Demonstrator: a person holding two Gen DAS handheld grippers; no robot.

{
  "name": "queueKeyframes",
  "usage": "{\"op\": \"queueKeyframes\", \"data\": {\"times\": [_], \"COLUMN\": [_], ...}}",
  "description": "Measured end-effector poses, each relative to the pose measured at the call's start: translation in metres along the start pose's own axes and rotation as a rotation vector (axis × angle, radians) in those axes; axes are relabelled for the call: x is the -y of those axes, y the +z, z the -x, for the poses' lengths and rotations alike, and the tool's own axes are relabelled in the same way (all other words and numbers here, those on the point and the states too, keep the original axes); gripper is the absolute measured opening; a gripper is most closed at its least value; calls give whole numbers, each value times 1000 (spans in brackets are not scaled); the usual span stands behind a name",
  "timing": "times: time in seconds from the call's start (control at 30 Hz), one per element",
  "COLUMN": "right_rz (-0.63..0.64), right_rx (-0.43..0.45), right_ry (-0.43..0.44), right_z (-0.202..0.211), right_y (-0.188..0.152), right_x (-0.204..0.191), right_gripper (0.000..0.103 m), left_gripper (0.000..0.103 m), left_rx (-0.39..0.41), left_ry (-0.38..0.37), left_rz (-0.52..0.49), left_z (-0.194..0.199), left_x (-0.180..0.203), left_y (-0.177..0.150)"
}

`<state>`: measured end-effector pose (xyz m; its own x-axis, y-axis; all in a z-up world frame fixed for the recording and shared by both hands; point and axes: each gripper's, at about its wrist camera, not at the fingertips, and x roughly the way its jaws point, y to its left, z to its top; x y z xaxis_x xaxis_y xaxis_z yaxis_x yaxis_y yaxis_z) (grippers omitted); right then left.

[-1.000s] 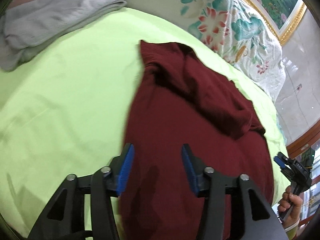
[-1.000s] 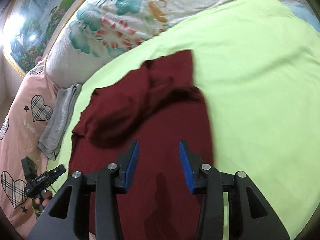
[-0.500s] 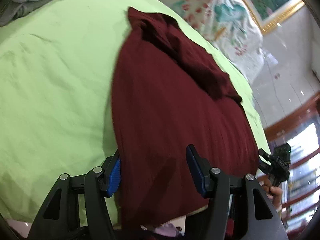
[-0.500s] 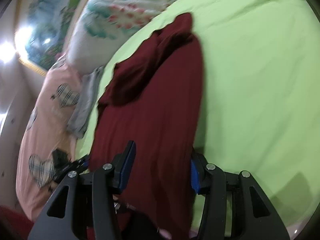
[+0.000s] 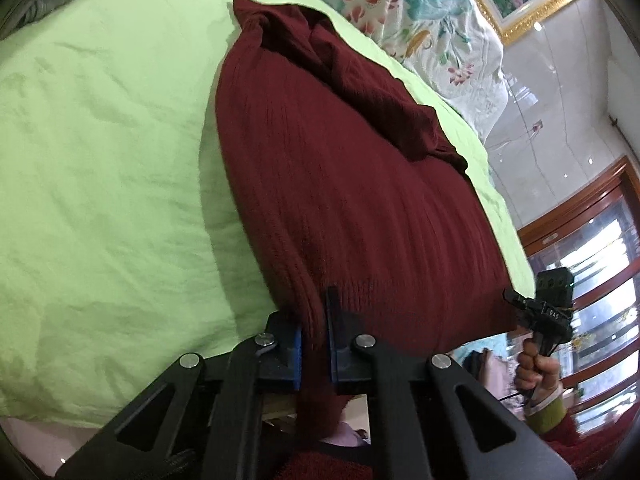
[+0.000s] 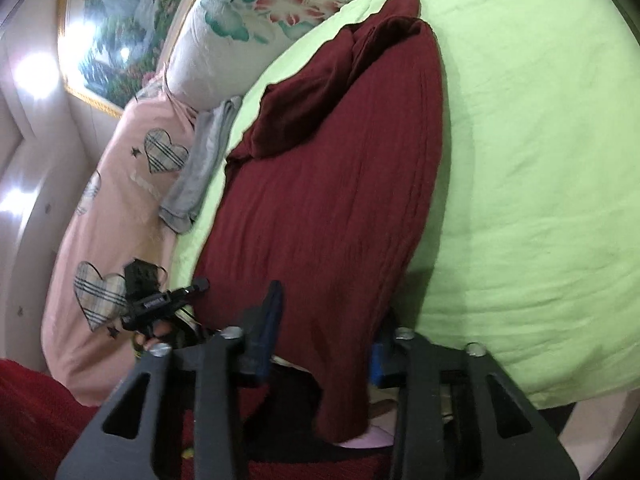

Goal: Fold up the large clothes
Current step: 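Grasp the sweater hem with both grippers and lift it toward the hood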

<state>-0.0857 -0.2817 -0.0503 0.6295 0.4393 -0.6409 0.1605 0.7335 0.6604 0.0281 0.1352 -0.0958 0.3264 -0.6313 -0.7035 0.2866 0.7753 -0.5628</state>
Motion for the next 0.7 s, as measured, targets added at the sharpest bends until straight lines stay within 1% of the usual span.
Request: {"op": "queueKeyframes", "data": {"times": [0.03, 0.07, 0.17, 0.27, 0.43, 0.5, 0.57, 0.6, 0.67, 0.7], "right_rz": [7, 12, 24, 38, 61, 78, 82, 82, 83, 80], "right_rx": [-3, 2, 48, 94, 161, 192, 220, 238, 255, 264], "right_ry": [-11, -13, 39, 84, 153, 175, 193, 199, 193, 188], "right_z": [0, 1, 8, 16, 27, 31, 34, 34, 33, 31], "right_y": [0, 1, 10, 22, 52, 68, 83, 96, 115, 130], "right_x": [0, -2, -10, -20, -36, -42, -45, -46, -46, -46], "right_gripper": [6, 6, 6, 6, 6, 6, 6, 6, 6, 6], "left_gripper": [6, 6, 5, 4, 4, 4, 4, 4, 4, 4], "left_rx": [14, 31, 78, 128, 226, 271, 299, 313, 331, 341], "left_ry": [4, 2, -10, -24, -36, -46, -44, -44, -40, -32], "left_rz": [-7, -9, -9, -17, -45, -58, -66, -69, -68, -65], "left_z": [1, 3, 11, 26, 52, 58, 60, 59, 56, 53], "left_x": [2, 5, 12, 21, 41, 50, 55, 57, 61, 63], "left_y": [0, -1, 2, 12, 43, 61, 76, 88, 108, 124]}}
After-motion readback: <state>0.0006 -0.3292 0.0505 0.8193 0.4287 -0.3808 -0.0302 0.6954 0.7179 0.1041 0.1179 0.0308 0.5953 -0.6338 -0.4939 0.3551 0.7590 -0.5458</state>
